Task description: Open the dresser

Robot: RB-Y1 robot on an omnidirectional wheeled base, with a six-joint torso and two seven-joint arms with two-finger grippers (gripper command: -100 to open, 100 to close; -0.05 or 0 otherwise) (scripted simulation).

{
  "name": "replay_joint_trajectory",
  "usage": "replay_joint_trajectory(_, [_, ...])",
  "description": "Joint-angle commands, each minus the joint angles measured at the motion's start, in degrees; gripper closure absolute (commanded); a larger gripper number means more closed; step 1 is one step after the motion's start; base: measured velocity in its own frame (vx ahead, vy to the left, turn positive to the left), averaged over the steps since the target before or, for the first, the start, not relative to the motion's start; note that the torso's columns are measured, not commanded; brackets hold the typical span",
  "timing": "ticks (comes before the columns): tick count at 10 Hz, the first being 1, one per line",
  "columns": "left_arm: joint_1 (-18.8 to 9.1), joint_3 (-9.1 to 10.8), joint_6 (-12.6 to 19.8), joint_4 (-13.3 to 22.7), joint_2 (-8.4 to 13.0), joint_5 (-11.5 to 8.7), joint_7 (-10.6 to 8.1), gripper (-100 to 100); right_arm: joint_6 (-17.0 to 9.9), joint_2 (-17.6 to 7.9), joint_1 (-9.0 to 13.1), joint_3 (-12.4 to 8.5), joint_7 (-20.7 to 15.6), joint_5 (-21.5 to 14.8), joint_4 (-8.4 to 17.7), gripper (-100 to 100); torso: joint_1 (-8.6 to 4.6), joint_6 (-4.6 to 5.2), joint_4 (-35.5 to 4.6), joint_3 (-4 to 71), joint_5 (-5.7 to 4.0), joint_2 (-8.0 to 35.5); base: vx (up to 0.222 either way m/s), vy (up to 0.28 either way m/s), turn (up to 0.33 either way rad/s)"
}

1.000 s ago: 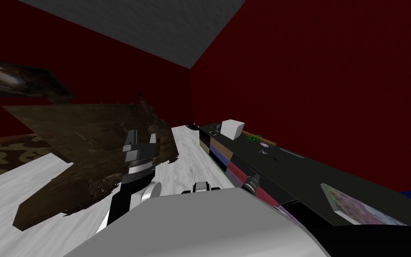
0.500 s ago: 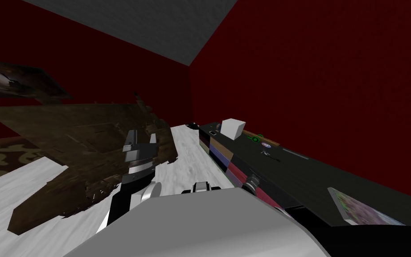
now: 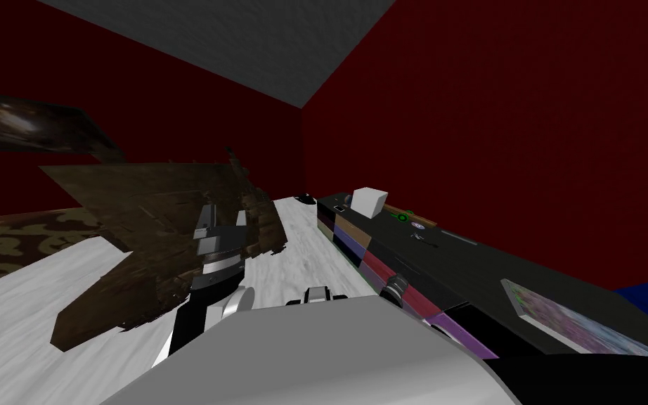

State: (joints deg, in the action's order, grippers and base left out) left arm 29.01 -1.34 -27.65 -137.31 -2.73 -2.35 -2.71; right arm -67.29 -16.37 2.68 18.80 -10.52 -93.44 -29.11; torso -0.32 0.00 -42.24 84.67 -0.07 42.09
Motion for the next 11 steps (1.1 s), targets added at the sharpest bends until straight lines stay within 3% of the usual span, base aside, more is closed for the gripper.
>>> replay_joint_trajectory(1, [0.01, 0.02, 0.0, 0.0, 0.02, 0.0, 0.0, 0, -0.22, -0.21, -0.05, -0.07, 0.14, -0.12, 0.13, -100, -0.31, 0.0, 0.07, 0.15, -0.09, -0.25, 0.097, -0.123, 0.016])
replay_joint_trajectory(7, [0.02, 0.02, 0.0, 0.0, 0.01, 0.0, 0.0, 0, -0.58, -0.57, -0.18, -0.2, 0.32, -0.27, 0.24, -100, 0.59, 0.0, -0.08, -0.21, 0.12, 0.39, 0.097, -0.112, 0.011])
replay_joint_trajectory(8, [0.01, 0.01, 0.0, 0.0, 0.01, 0.0, 0.0, 0, -0.57, -0.58, -0.17, -0.2, 0.32, -0.27, 0.24, 100, 0.65, 0.0, -0.13, -0.3, 0.17, 0.5, 0.009, -0.007, 0.0])
replay_joint_trajectory(11, [-0.01, -0.01, 0.0, 0.0, -0.01, 0.0, 0.0, 0, -0.05, -0.61, 0.21, -0.21, -0.31, -0.08, -0.1, 100, 0.63, -0.01, -0.09, -0.22, 0.16, 0.39, -0.088, 0.132, -0.015])
